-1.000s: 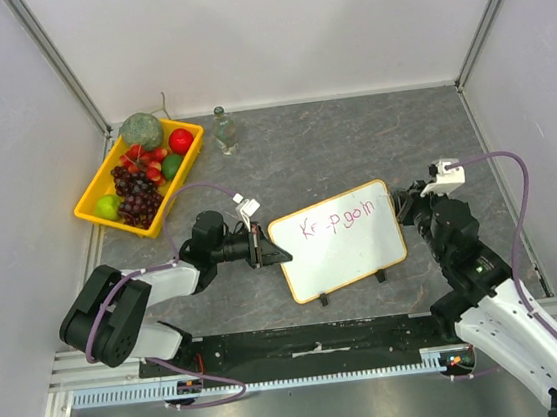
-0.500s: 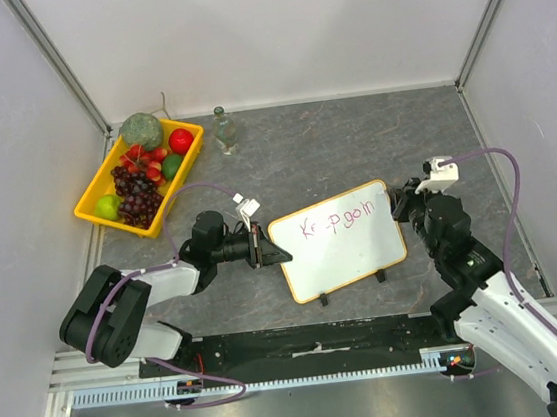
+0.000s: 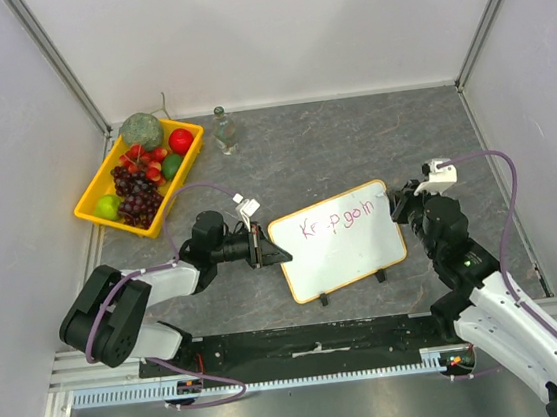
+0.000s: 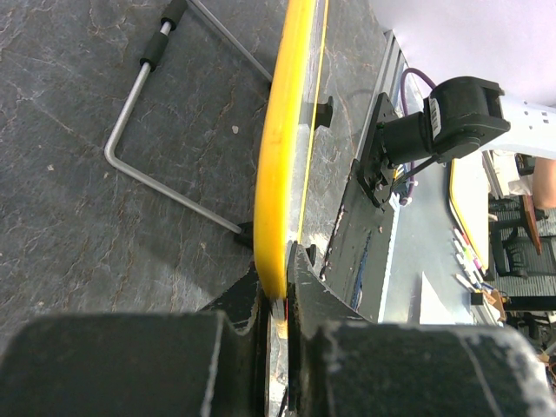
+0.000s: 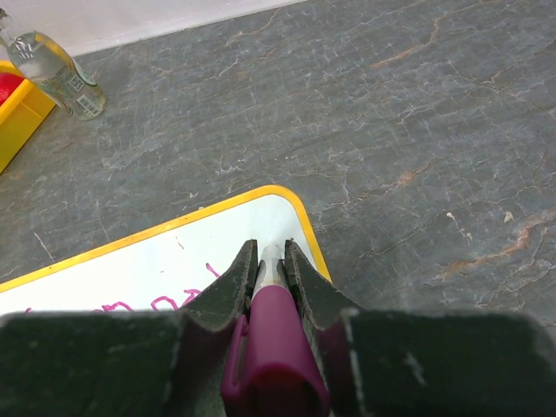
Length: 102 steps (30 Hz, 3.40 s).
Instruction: Write a sentence on the whiteboard
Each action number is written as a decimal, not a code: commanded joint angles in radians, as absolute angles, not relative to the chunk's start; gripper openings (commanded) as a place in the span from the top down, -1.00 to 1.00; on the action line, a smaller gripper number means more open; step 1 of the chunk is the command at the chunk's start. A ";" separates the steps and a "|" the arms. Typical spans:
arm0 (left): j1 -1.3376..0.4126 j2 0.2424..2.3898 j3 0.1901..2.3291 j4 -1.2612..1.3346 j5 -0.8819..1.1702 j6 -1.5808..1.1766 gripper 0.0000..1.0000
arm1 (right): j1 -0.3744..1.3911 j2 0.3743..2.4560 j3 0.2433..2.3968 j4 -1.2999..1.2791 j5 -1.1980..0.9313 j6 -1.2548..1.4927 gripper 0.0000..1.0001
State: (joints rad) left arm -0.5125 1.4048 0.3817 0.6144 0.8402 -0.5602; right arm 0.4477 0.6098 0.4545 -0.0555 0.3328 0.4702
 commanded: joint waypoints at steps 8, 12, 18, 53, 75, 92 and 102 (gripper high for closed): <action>-0.515 1.414 0.367 0.526 0.735 -0.428 0.96 | 0.442 0.600 0.433 -0.071 0.259 0.486 1.00; -0.514 1.414 0.367 0.525 0.733 -0.428 0.96 | 0.442 0.578 0.417 -0.097 0.253 0.486 1.00; -0.514 1.414 0.367 0.525 0.735 -0.428 0.96 | 0.440 0.537 0.402 -0.144 0.261 0.485 1.00; -0.512 1.411 0.367 0.525 0.733 -0.426 0.96 | 0.439 0.627 0.496 -0.064 0.324 0.442 1.00; -0.515 1.417 0.368 0.525 0.733 -0.426 0.96 | 0.439 0.522 0.425 -0.229 0.272 0.456 1.00; -0.515 1.416 0.368 0.525 0.733 -0.425 0.96 | 0.436 0.545 0.426 -0.232 0.155 0.466 1.00; -0.514 1.416 0.367 0.526 0.733 -0.425 0.96 | 0.437 0.534 0.463 -0.196 0.141 0.511 1.00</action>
State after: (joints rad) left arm -0.5125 1.4040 0.3817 0.6075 0.8402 -0.5606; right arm 0.4400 0.5400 0.4374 -0.1932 0.1612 0.4847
